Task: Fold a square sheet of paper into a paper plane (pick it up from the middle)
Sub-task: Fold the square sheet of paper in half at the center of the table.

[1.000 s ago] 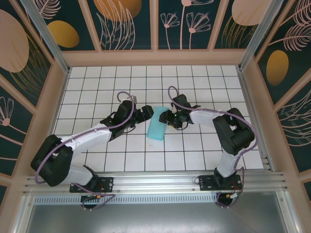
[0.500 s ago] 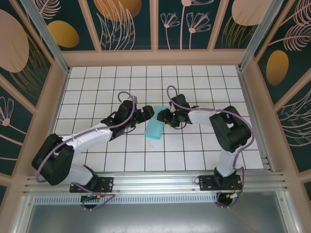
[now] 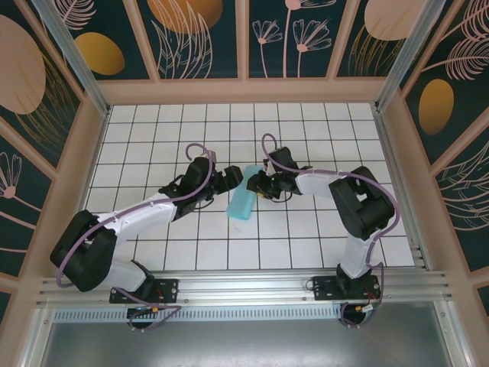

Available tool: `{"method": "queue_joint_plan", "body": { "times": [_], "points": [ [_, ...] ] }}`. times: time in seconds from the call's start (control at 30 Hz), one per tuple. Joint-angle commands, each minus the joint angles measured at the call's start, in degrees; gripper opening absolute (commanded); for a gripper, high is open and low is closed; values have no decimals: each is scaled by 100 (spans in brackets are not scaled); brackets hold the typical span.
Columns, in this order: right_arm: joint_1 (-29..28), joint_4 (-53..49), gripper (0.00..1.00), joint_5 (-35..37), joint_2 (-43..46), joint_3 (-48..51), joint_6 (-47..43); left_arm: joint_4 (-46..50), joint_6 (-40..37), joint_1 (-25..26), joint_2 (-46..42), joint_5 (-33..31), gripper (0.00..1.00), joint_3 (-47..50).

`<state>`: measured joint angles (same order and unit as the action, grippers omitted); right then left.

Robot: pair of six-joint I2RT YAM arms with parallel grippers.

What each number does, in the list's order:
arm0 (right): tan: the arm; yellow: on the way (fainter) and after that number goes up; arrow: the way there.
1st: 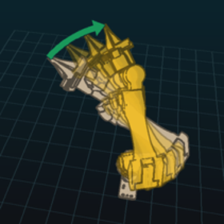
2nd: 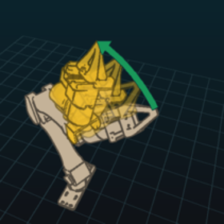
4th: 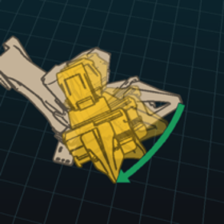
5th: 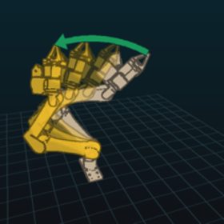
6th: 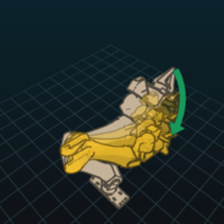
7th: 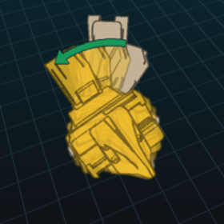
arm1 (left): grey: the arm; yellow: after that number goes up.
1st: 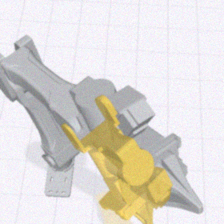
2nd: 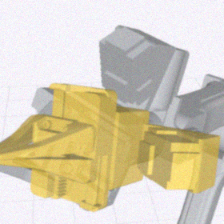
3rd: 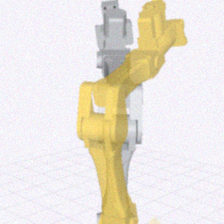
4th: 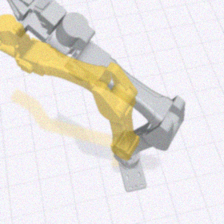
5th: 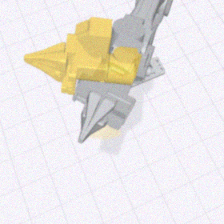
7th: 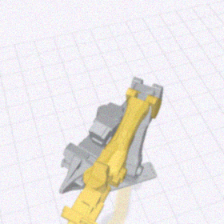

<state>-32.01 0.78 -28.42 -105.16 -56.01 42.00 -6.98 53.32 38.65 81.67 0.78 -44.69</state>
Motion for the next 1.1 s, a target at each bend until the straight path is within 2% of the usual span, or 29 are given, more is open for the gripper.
{"method": "queue_joint_plan", "body": {
  "times": [0.0,0.2,0.3,0.47,0.6,0.83,1.07],
  "points": [
    [13,0,37,-179,176,-136,-169,93,-155,14,42,-85,85,-165],
    [32,-113,37,-333,410,-72,-383,235,-243,16,-29,-227,87,-210],
    [239,-49,37,-792,564,90,-675,329,-324,17,-70,-253,87,-260],
    [599,-522,36,-1437,491,204,-1381,289,-278,18,-60,-179,87,-227],
    [730,-974,37,-1294,316,73,-1775,155,-203,16,-42,-83,87,-146],
    [714,-1519,47,-657,92,-302,-1904,163,-209,14,-5,-38,87,-181],
    [519,-1827,50,481,63,-461,-1561,103,-251,16,75,48,87,-226]
  ]
}}
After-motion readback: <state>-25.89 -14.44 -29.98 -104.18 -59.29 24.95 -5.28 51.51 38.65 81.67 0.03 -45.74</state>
